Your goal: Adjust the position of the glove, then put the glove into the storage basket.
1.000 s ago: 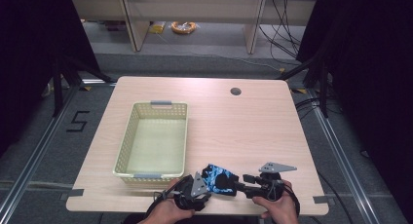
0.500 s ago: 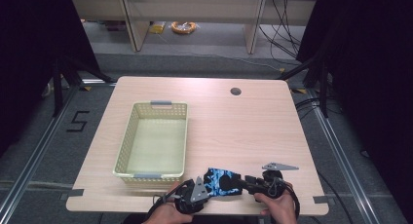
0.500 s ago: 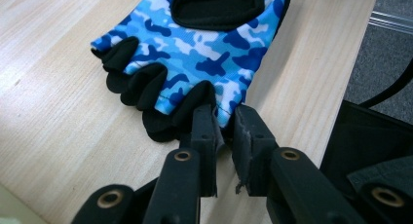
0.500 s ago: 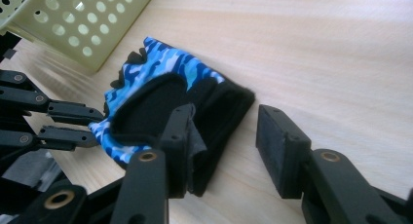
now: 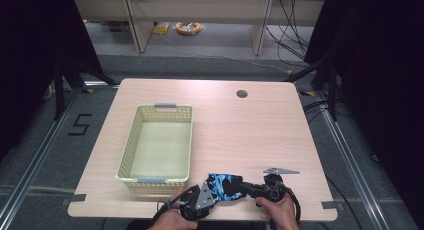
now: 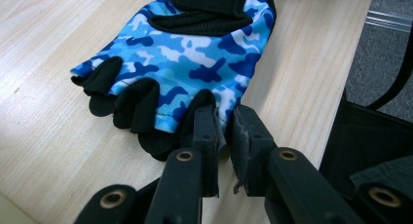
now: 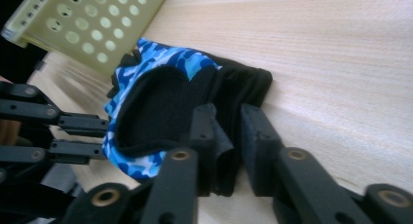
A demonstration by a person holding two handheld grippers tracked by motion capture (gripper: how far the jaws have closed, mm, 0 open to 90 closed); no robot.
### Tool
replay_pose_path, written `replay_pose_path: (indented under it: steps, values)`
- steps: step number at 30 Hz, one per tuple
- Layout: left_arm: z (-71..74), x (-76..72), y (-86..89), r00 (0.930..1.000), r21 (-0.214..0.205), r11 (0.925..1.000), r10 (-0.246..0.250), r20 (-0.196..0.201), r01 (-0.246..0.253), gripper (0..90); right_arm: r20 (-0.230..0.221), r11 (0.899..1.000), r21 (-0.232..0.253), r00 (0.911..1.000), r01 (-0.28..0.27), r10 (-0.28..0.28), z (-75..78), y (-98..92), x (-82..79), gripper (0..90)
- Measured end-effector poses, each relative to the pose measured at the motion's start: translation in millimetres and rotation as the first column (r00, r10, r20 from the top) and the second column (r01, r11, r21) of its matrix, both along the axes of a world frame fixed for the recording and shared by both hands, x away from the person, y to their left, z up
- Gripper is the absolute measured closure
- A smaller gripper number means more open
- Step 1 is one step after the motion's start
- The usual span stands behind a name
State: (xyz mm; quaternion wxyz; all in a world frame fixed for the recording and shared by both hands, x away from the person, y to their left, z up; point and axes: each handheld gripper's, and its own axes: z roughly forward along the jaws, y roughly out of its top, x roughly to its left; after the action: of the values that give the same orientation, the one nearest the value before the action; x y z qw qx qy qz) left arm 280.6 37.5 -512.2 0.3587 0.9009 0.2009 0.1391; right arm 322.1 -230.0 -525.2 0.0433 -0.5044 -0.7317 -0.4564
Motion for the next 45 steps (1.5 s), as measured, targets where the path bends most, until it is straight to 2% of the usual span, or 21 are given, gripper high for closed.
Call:
replay_pose_path:
  steps: [2, 3, 6, 15, 16, 18, 20, 21, 22, 27, 30, 33, 34, 35, 36, 37, 38, 40, 41, 42, 45]
  values:
    - [-0.3, -1.2, -0.7, 1.0, -0.016, 0.9999, 0.001, -0.009, -0.001, 80.5, -0.038, 1.0, 0.021, 0.9992, 0.013, -0.013, 1.7, 0.6, -2.4, 84.6]
    - [-0.3, -1.2, -0.7, 1.0, -0.016, 0.9999, 0.001, -0.009, -0.001, 80.6, 0.013, 0.999, 0.031, 0.9999, -0.011, 0.011, -0.7, -1.0, -0.7, 85.6]
    - [-1.0, -1.6, -0.1, 1.0, -0.003, 1.0, -0.002, 0.003, 0.002, 82.1, 0.048, 1.0, 0.021, 0.9986, -0.021, 0.02, 1.6, -0.6, -1.2, 86.3]
    - [1.8, -4.1, 0.3, 0.9997, -0.018, 0.9996, -0.021, 0.013, 0.021, 86.4, 0.087, 0.999, 0.045, 0.9959, -0.031, 0.027, 9.1, -2.7, -2.9, 86.3]
    - [2.4, -3.7, 1.2, 0.9998, -0.018, 0.9997, -0.017, 0.007, 0.017, 86.5, 0.053, 0.998, 0.067, 0.9985, -0.015, 0.011, 11.1, -0.7, -5.4, 86.3]
    - [5.2, -4.2, 2.5, 0.9999, -0.029, 0.9995, -0.009, 0.012, 0.01, 86.6, 0.052, 0.997, 0.074, 0.9985, -0.021, 0.017, 12.9, -1.8, -5.9, 86.3]
    - [5.8, -3.5, 3.6, 0.9998, -0.03, 0.9995, -0.012, 0.013, 0.013, 86.6, 0.097, 0.998, 0.053, 0.9949, -0.033, 0.028, 12.5, -3.0, -4.1, 86.3]
    - [7.7, -4.2, 5.3, 0.9999, -0.037, 0.9993, -0.003, 0.013, 0.003, 86.7, 0.049, 0.997, 0.072, 0.9987, -0.014, 0.011, 15.7, -0.7, -7.0, 86.3]
    - [7.7, -4.2, 5.3, 0.9999, -0.037, 0.9993, -0.003, 0.013, 0.003, 86.8, 0.049, 0.997, 0.072, 0.9987, -0.014, 0.011, 15.7, -0.7, -7.0, 86.3]
    - [11.0, -3.9, 7.7, 0.9994, -0.044, 0.999, -0.007, 0.033, 0.008, 87.0, 0.121, 0.996, 0.07, 0.9917, -0.052, 0.043, 16.6, 0.6, -6.5, 86.3]
    - [9.0, -6.2, 7.1, 0.9996, -0.045, 0.999, 0.0, 0.027, 0.001, 87.0, 0.092, 0.997, 0.073, 0.9954, -0.035, 0.028, 19.9, 0.9, -10.0, 86.3]
    - [8.5, -7.0, 6.8, 0.9997, -0.047, 0.9989, -0.008, 0.023, 0.009, 86.8, 0.122, 0.998, 0.057, 0.9919, -0.04, 0.033, 21.1, -0.5, -11.1, 86.3]
    - [9.5, -6.5, 8.2, 0.9992, -0.032, 0.9993, -0.018, 0.036, 0.019, 86.7, 0.076, 0.995, 0.101, 0.997, -0.024, 0.017, 24.3, 2.6, -14.6, 86.3]
    - [8.8, -7.4, 8.4, 0.9997, -0.038, 0.9992, -0.008, 0.024, 0.009, 86.4, 0.121, 0.995, 0.087, 0.9918, -0.053, 0.042, 25.0, 1.4, -12.9, 86.4]
    - [8.8, -7.4, 8.4, 0.9997, -0.038, 0.9992, -0.008, 0.024, 0.009, 85.6, 0.108, 0.994, 0.095, 0.9936, -0.044, 0.034, 27.3, 3.2, -14.5, 86.4]
    - [7.3, -6.7, 8.7, 1.0, -0.05, 0.9988, -0.001, 0.008, 0.002, 83.8, 0.135, 0.994, 0.091, 0.9895, -0.065, 0.052, 29.3, 3.6, -14.4, 86.4]
    - [7.0, -5.5, 9.0, 1.0, -0.049, 0.9988, 0.005, 0.0, -0.005, 80.3, 0.114, 0.994, 0.099, 0.9926, -0.055, 0.043, 31.6, 5.5, -17.1, 86.4]
    - [6.8, -5.1, 8.9, 0.9999, -0.057, 0.9983, 0.01, -0.014, -0.011, 69.7, 0.101, 0.992, 0.111, 0.9937, -0.059, 0.048, 32.7, 6.0, -17.4, 86.4]
    - [5.5, -2.6, 8.4, 0.9996, -0.055, 0.9982, 0.025, -0.015, -0.025, 63.6, 0.125, 0.995, 0.088, 0.9912, -0.055, 0.044, 30.7, 4.1, -15.7, 86.4]
    - [5.0, -0.8, 8.4, 0.9997, -0.025, 0.9995, 0.021, -0.009, -0.021, 60.2, 0.131, 0.995, 0.087, 0.9903, -0.057, 0.045, 28.6, 2.8, -13.9, 86.4]
    - [2.6, 0.9, 6.9, 0.9986, -0.027, 0.9989, 0.036, -0.039, -0.037, 48.3, 0.103, 0.994, 0.098, 0.9943, -0.038, 0.028, 26.5, 1.3, -14.4, 86.4]
